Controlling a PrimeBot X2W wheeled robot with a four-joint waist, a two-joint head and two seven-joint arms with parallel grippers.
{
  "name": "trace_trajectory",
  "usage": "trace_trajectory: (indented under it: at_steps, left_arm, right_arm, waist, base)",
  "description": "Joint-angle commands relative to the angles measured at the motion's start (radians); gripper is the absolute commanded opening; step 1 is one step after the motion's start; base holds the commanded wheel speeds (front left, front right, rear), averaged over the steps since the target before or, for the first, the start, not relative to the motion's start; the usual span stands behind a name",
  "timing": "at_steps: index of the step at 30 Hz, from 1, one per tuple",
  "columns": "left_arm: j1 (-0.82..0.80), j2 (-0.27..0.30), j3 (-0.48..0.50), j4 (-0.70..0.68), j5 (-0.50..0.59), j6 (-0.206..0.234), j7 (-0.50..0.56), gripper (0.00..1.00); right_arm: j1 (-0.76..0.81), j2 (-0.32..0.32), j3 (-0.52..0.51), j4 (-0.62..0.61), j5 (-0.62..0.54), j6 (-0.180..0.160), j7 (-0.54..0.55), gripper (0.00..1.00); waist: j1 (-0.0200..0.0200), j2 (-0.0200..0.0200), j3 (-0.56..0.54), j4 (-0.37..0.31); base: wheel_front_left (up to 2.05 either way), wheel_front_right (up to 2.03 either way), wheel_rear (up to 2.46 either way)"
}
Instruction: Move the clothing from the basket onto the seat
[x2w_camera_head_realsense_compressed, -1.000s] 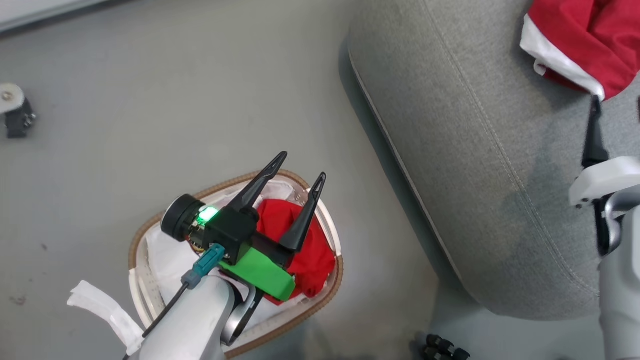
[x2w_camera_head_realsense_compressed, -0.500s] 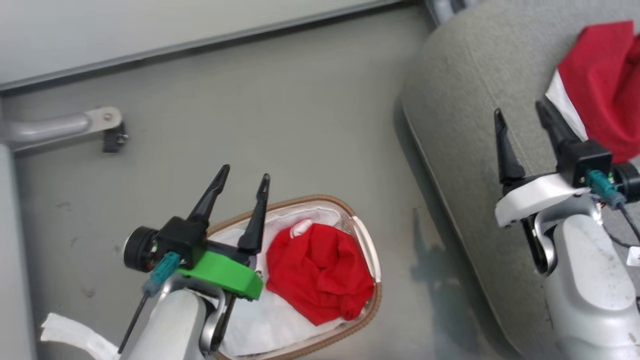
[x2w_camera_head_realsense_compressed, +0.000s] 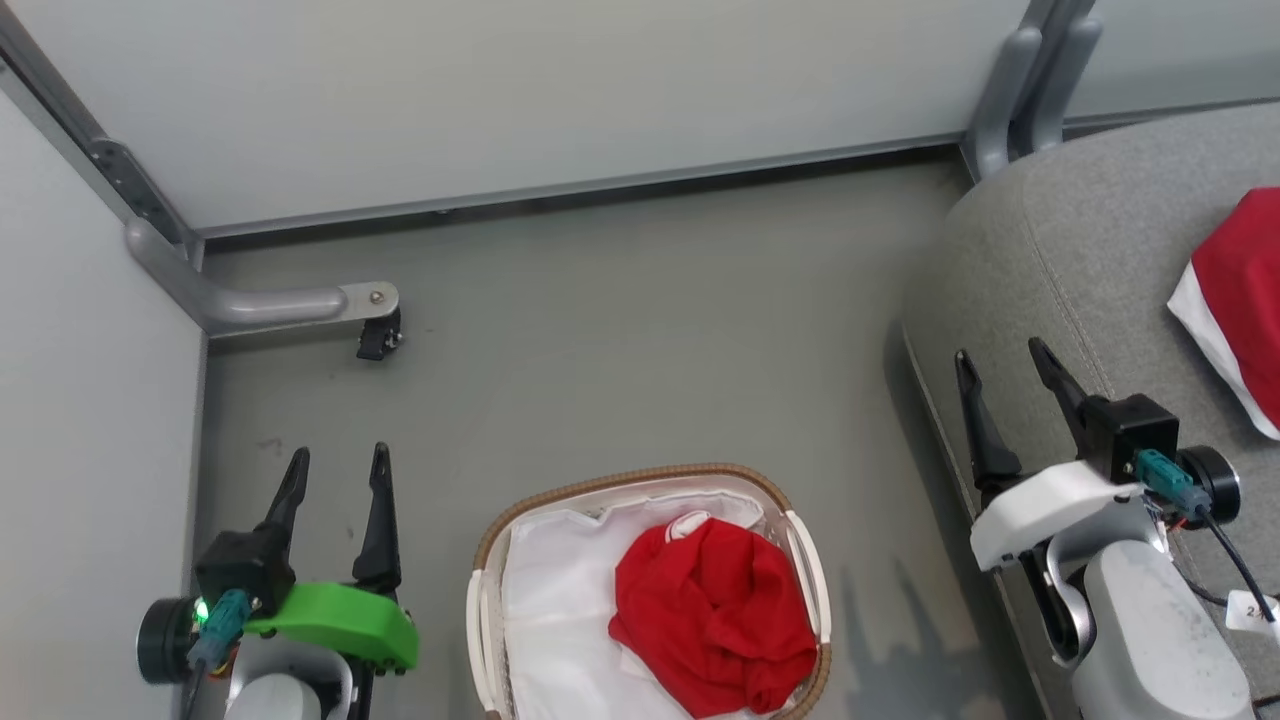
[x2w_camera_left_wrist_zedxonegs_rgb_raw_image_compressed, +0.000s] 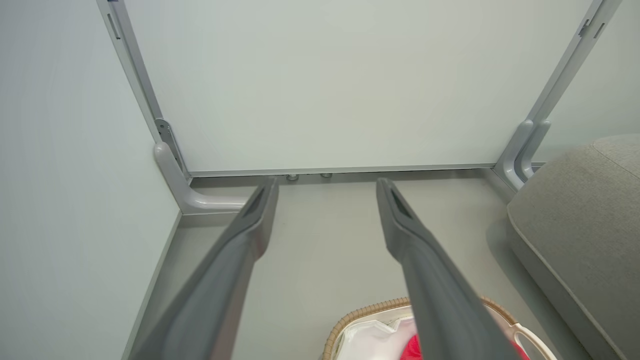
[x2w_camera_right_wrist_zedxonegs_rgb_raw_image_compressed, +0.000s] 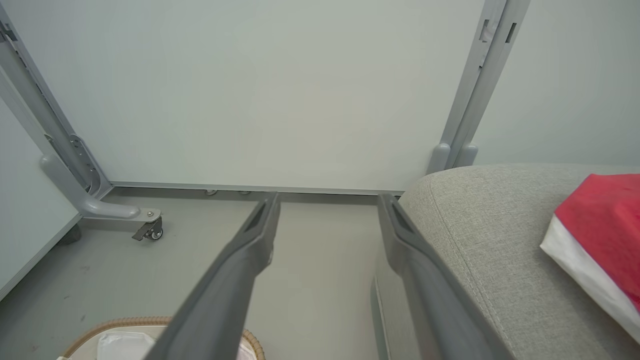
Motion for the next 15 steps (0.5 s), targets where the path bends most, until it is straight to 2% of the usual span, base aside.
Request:
trace_trajectory:
  at_steps: [1, 9, 15]
  left_arm:
    - [0.031, -0.007, 0.018, 0.007, 0.007, -0.002, 0.001, 1.00]
    - [0.138, -0.014, 0.098, 0.010, 0.023, -0.002, 0.001, 1.00]
    - [0.190, -0.017, 0.113, 0.002, -0.002, -0.002, 0.001, 1.00]
  right_arm:
    - [0.035, -0.002, 0.003, 0.010, 0.012, -0.001, -0.002, 1.00]
    - [0.130, 0.011, 0.026, 0.032, 0.028, -0.001, -0.002, 1.00]
    - [0.169, 0.018, 0.033, 0.041, 0.030, -0.001, -0.002, 1.00]
  waist:
    - [0.0001, 0.0000, -0.069, 0.044]
    - [0.0001, 0.0000, -0.132, 0.040]
    - [0.0001, 0.0000, -0.143, 0.042]
  base:
    - [0.00, 0.00, 0.00]
    - [0.00, 0.00, 0.00]
    - [0.00, 0.00, 0.00]
